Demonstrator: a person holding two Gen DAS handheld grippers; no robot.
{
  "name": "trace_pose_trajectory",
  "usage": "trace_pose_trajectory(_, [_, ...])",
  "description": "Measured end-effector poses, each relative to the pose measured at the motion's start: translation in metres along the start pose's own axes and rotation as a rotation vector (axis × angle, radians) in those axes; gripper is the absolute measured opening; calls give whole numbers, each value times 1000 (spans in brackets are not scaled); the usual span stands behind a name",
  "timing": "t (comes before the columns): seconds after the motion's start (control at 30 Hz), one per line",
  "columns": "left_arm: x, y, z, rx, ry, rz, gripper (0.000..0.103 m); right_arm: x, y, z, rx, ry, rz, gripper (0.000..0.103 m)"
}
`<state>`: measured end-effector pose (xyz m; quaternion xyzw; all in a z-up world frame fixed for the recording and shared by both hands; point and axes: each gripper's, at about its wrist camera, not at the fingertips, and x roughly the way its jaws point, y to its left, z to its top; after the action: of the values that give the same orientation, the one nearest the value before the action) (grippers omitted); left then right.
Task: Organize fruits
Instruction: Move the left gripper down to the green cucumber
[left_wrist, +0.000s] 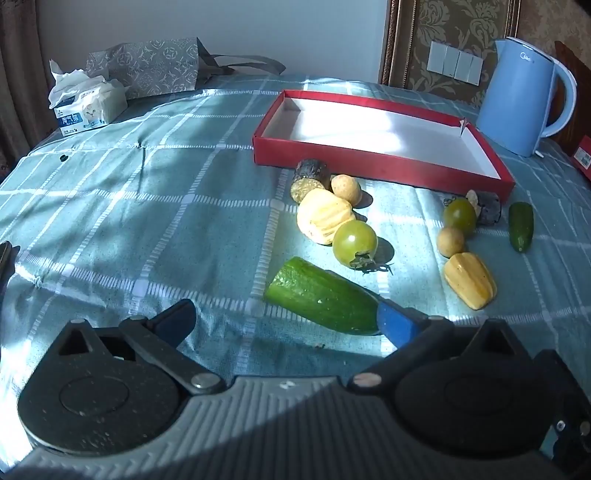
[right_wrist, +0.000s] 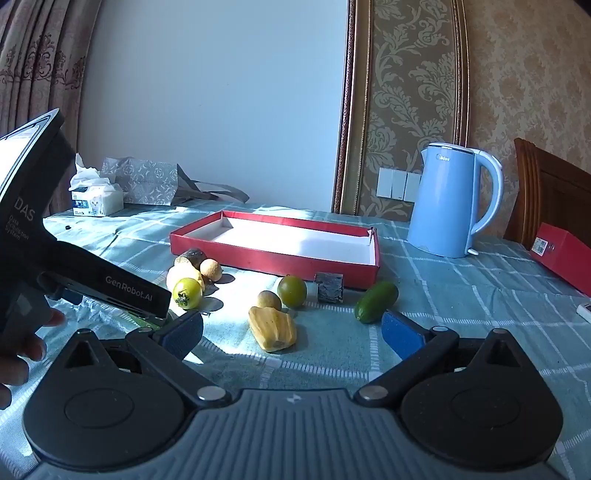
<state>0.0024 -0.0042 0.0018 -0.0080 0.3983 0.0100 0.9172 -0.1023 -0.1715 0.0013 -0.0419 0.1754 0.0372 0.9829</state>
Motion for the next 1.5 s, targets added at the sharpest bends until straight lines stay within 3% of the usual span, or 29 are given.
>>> trace_pose_trajectory(0.17, [3,-10,-1,57,-20,26,103,2,-1,-3,9,2,2,103])
trace_pose_trajectory(0.23, [2,-7,0,81,10,23,103,1,-1,-2,10,3,3,103])
trace_pose_trajectory(0.37, [-8,12,-9,61,0,-31,103,-2,-2,-1,8,-7,8,103])
trace_pose_trajectory(0.47, [-12,28,-15,38,-11,17,103,-4,-4,0,10,-19,8,103])
trace_pose_trajectory(0.53, [-12,39,-11,-28,7,-31,103,0,-6,-1,21,-14,4,103])
trace_pose_trajectory(0.63, [-4,47,-6,-125,104,-161,103,5,-8,-4,44,1,4,103])
trace_pose_trajectory(0.67, [-5,45,-5,-125,108,-161,103,5,-8,-4,45,4,8,103])
trace_pose_trajectory(0.73, [-8,33,-4,-50,56,-106,103,5,-6,-6,34,5,12,103])
trace_pose_trajectory(0.83, [-12,20,-2,169,-66,-32,103,1,-4,-4,11,-3,9,103])
trace_pose_trajectory(0.97, [-12,38,1,339,-98,-87,103,1,-6,-1,21,2,20,103])
trace_pose_trajectory(1.13, [-24,76,10,311,-177,-4,103,15,5,9,115,47,231,103])
trace_pose_trajectory(1.27, [-30,88,11,288,-183,15,103,43,51,15,-120,92,149,103])
trace_pose_trajectory(1.43, [-23,78,5,327,-187,48,103,68,76,14,-241,155,166,103])
trace_pose_trajectory(1.5, [-21,74,2,347,-188,57,103,77,84,11,-307,166,116,103])
